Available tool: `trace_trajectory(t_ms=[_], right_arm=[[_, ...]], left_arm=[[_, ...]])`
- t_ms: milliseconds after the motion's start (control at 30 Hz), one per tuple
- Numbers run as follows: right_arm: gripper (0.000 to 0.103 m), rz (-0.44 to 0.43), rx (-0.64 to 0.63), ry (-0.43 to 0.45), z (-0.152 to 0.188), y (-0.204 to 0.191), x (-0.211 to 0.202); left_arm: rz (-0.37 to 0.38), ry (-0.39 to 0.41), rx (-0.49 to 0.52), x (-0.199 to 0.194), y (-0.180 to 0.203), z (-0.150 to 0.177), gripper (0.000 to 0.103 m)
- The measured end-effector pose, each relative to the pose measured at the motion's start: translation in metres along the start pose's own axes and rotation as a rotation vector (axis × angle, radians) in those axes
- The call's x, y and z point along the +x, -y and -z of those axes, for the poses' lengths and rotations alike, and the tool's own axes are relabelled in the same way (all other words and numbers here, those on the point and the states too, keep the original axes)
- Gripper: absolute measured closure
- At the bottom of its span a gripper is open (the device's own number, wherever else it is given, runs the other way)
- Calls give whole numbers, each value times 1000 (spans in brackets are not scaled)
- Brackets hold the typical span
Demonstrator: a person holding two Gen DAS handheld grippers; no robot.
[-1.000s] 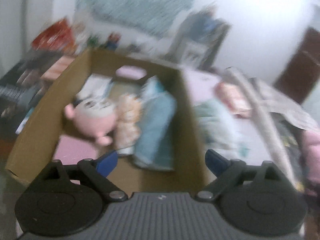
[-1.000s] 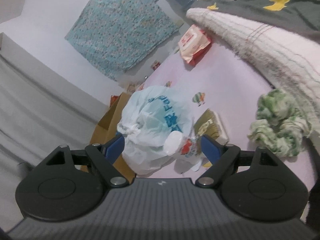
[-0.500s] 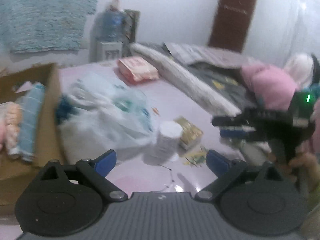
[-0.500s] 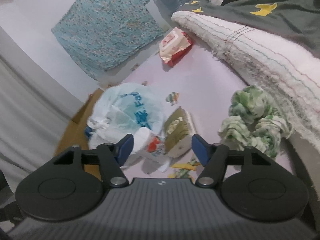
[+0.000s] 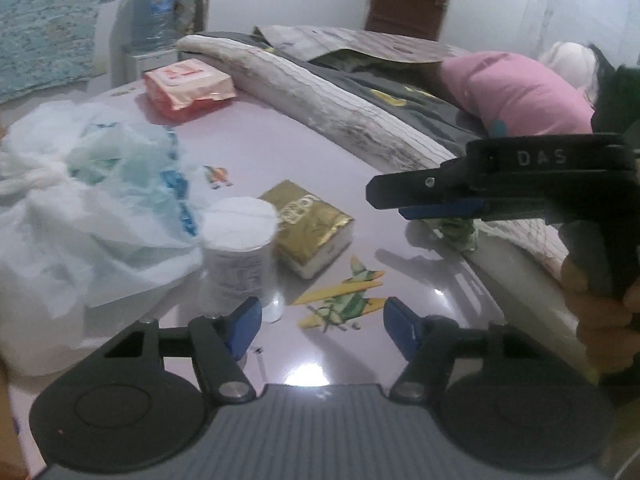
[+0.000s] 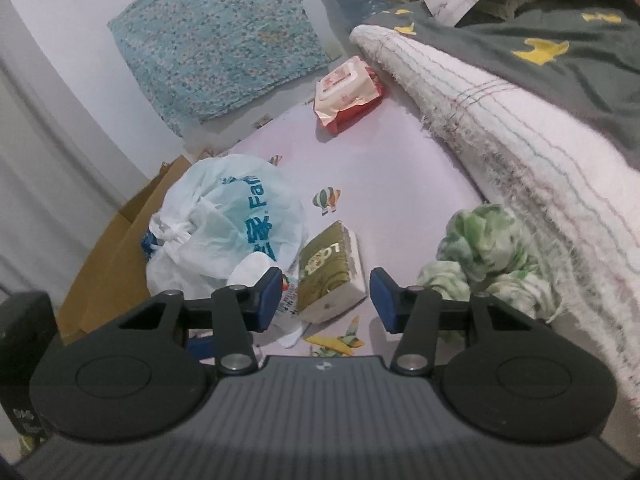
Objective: Organize soft objects
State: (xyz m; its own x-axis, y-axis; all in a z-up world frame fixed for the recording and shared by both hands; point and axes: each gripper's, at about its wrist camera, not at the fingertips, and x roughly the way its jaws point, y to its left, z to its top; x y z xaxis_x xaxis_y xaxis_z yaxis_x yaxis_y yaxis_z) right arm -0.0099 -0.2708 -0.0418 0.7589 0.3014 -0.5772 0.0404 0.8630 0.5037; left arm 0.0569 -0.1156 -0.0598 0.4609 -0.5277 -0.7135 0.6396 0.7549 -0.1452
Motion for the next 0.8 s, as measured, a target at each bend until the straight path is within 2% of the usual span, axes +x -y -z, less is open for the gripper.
trace_trajectory(t_ms=[233,400,533,600,667,733,800], right_arm=[[54,12,-61,-19,-24,-2,25],[54,39,-84,-86,-43,-3,63],[56,86,-119,-147,-40,-4,86],[57,70,-122,-167,-38,-4,89],[59,56,-127,-192,-36,-7,89],[67,55,-138,-219,-32,-10,90],[67,64,-153,-226,-27,-14,87]], left_arm=[[23,-21,30,28,8,-6,39],[3,-5,9,38,8,-10,36],[-4,7,-15,43,5,-13,29],[-3,10,-29,45,3,-13,27],[14,15,-55,47,0,-13,27],[35,15,-77,48,-3,-13,30],[51,7,-91,48,-5,-14,30]])
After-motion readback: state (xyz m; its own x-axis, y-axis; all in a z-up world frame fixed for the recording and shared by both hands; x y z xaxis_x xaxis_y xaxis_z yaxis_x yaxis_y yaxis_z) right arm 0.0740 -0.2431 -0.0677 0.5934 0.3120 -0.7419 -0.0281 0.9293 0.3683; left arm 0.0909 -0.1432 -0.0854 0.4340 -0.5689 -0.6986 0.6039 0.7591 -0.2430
